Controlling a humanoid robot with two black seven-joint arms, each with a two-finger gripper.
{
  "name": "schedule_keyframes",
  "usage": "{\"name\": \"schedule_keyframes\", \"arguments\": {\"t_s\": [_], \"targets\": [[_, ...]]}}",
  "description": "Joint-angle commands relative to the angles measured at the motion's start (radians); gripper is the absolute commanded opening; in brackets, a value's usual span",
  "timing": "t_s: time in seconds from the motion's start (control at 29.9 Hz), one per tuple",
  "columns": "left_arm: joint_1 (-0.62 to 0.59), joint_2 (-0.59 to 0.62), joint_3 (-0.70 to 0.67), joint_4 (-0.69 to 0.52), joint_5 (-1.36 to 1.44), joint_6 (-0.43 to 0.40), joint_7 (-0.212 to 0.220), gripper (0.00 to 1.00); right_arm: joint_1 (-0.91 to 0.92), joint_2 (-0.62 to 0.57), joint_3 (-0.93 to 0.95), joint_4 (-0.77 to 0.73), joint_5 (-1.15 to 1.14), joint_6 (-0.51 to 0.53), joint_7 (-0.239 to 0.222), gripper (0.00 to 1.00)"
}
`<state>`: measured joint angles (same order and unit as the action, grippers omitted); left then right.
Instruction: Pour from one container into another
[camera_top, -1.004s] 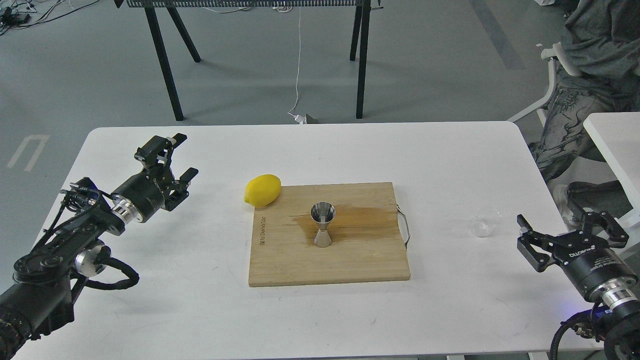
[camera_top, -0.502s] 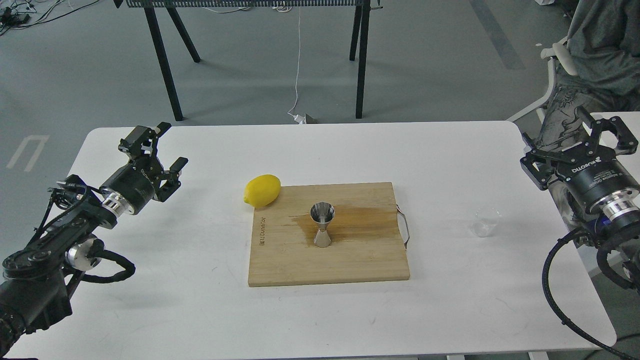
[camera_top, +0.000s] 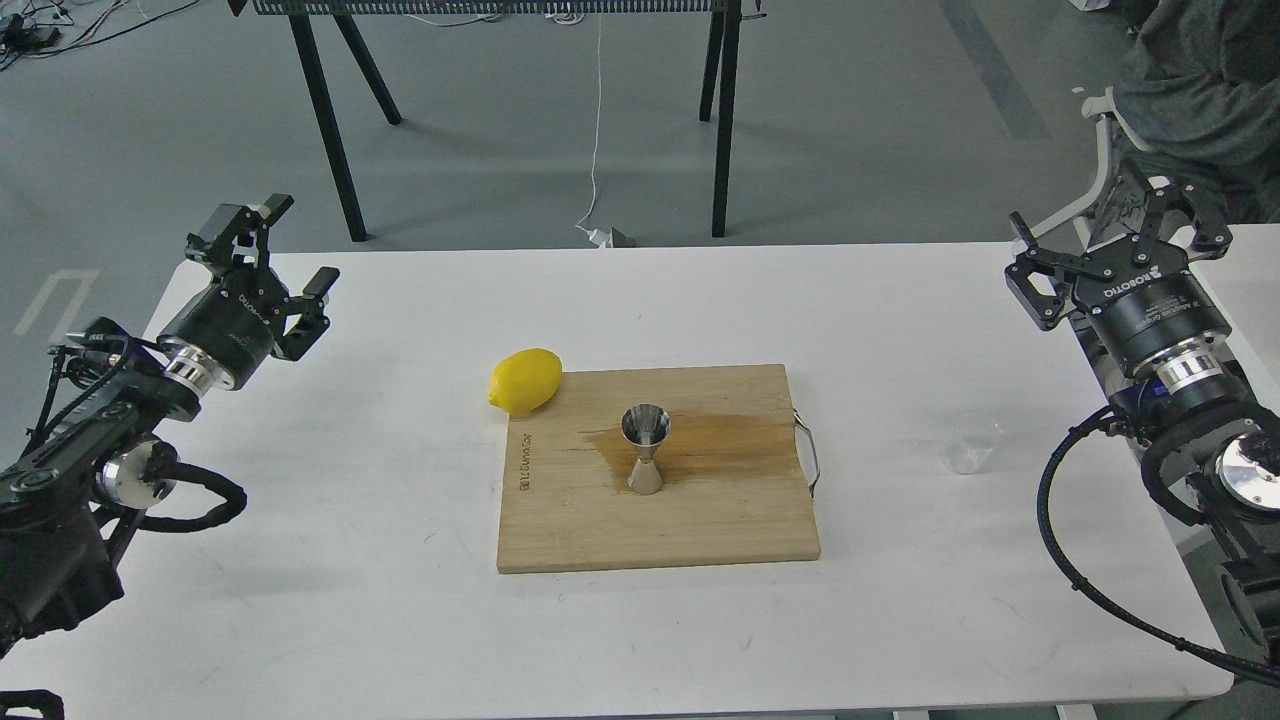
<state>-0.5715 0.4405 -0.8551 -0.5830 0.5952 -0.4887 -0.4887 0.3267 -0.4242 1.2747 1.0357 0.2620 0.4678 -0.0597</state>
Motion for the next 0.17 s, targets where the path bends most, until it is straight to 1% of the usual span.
{"name": "schedule_keyframes", "arguments": {"t_s": [0.0, 0.13], "targets": [[-0.001, 0.001, 0.002, 0.0, 0.0, 0.0, 0.0, 0.97, 0.0, 0.012, 0.002, -0.005, 0.0, 0.0, 0.001, 0.97], [-0.007, 0.001, 0.007, 0.0, 0.001, 0.0, 0.0, 0.97, 0.002, 0.012, 0.005, -0.005, 0.0, 0.0, 0.003, 0.97]]}}
